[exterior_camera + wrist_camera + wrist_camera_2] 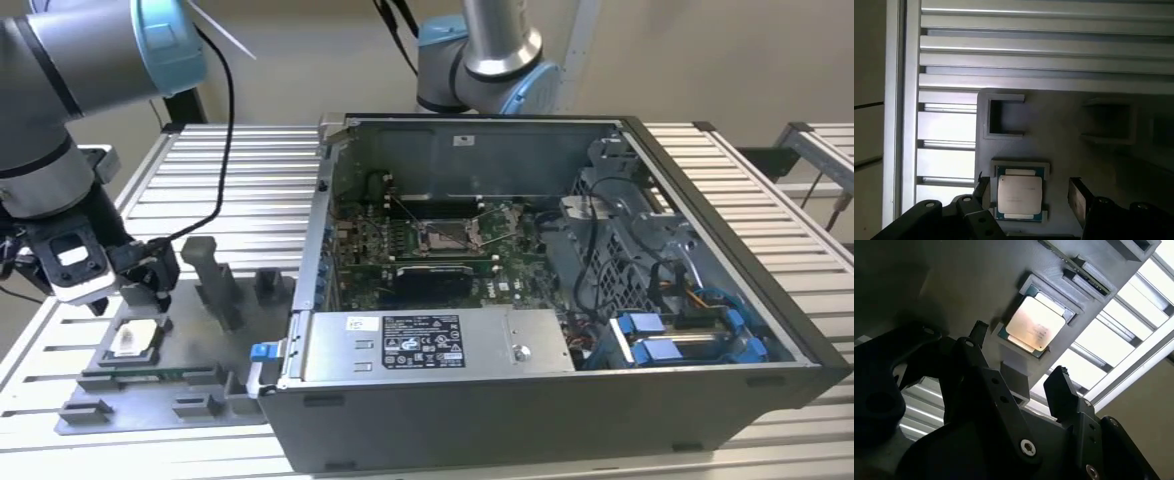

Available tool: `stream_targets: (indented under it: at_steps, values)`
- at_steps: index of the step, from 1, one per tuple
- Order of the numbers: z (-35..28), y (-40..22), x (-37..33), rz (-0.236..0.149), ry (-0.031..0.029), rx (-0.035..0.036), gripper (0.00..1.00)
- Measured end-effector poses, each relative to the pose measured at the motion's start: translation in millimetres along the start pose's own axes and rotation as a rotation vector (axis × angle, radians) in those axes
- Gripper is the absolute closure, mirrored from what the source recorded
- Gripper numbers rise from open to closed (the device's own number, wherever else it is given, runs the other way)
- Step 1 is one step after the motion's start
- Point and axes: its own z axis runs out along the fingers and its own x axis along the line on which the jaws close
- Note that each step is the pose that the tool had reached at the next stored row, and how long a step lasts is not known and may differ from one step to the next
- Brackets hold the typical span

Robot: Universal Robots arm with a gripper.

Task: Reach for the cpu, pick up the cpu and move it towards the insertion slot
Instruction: 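Pick up the cpu and move it towards the insertion slot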

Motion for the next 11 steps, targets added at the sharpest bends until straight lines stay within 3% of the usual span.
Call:
stream_targets:
  at_steps: [11]
  values:
    - [18.7,-12.2,3.4,0.0,-0.0001,-0.0002,0.0]
